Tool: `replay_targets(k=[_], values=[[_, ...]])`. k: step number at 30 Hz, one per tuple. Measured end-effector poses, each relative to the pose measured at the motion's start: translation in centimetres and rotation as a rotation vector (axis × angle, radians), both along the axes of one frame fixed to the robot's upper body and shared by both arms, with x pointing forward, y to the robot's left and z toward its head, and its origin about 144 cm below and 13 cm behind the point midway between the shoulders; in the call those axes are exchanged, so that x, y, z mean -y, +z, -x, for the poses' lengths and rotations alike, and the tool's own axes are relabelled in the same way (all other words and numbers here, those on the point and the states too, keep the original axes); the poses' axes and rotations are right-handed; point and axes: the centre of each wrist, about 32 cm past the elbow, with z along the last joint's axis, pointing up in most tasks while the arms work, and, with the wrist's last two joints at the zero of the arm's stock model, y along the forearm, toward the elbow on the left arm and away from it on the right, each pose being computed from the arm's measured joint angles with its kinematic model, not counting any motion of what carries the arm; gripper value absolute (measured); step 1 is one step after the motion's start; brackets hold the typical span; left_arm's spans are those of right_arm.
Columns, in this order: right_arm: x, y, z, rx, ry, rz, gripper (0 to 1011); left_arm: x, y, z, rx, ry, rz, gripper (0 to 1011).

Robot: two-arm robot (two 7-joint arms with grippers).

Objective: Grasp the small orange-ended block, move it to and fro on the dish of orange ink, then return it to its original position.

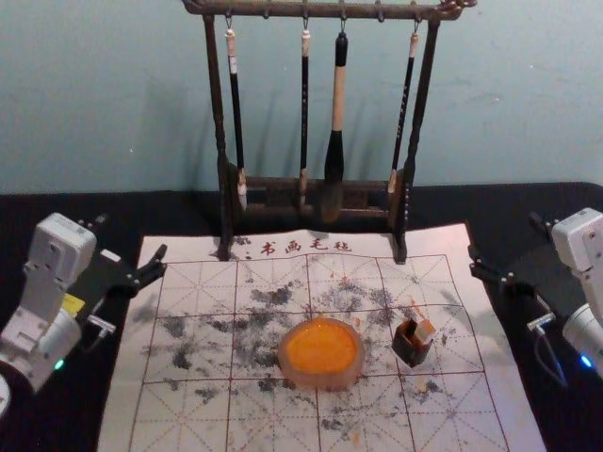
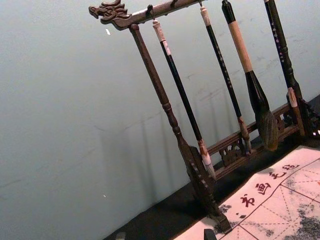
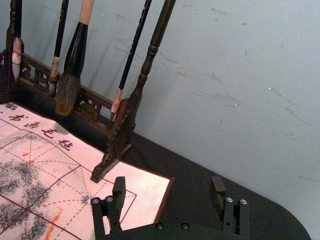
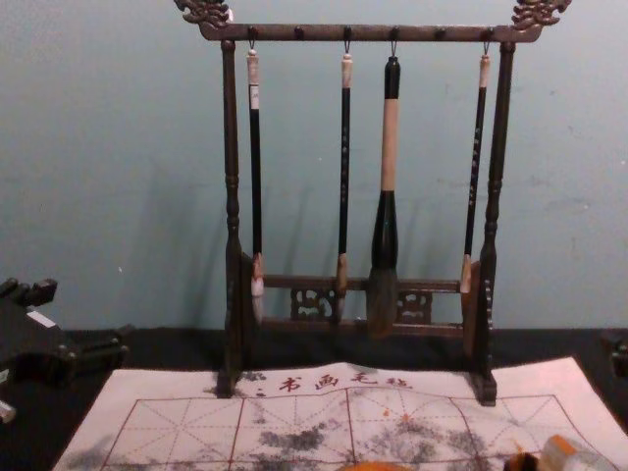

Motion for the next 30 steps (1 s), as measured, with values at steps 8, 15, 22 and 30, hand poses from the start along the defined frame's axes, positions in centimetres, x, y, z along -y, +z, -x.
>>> replay_targets(k=[8, 15, 22, 30], values=[[0.0, 0.0, 0.0, 0.0, 0.0, 0.0, 1002, 0.0, 0.0, 0.0, 0.0, 0.0, 0.0, 1010], [0.0, 0.0, 0.0, 0.0, 0.0, 0.0, 1002, 0.0, 0.0, 0.0, 0.0, 0.0, 0.0, 1010], [0.0, 0.0, 0.0, 0.0, 0.0, 0.0, 1002, 0.0, 0.0, 0.0, 0.0, 0.0, 0.0, 1010], [0.0, 0.0, 0.0, 0.0, 0.0, 0.0, 1002, 0.0, 0.0, 0.0, 0.0, 0.0, 0.0, 1010]])
